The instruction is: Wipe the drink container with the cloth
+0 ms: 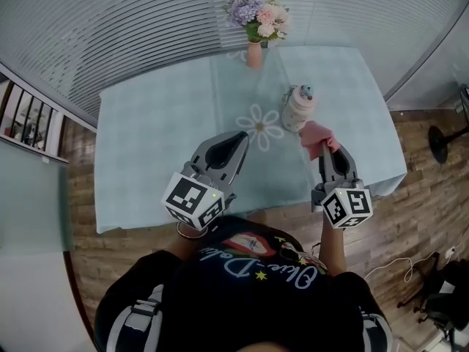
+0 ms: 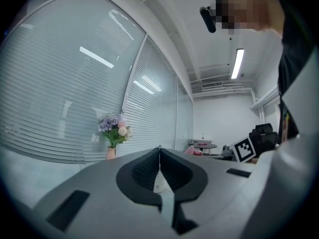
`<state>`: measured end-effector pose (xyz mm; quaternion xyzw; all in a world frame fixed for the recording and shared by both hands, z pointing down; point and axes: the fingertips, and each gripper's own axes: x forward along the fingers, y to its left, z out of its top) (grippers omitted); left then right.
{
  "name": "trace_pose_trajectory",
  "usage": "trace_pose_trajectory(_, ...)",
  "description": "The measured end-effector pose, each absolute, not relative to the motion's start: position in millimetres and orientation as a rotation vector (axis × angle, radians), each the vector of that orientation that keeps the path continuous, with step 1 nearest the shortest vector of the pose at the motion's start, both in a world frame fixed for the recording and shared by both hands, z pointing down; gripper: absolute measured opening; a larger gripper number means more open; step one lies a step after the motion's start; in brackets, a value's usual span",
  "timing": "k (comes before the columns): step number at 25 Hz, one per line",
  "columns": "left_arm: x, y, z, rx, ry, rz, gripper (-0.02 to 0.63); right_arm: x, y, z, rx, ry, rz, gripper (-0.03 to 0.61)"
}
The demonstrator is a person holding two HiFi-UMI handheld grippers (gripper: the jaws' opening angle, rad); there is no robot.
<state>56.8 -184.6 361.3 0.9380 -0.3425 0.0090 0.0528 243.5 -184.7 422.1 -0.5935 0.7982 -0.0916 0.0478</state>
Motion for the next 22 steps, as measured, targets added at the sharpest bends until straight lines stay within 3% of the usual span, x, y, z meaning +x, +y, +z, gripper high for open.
trace_pose_trajectory(22, 69, -182, 361, 2.873, -1.002, 0.038, 0.006, 238, -171, 414, -1.776, 2.441, -0.273, 0.028)
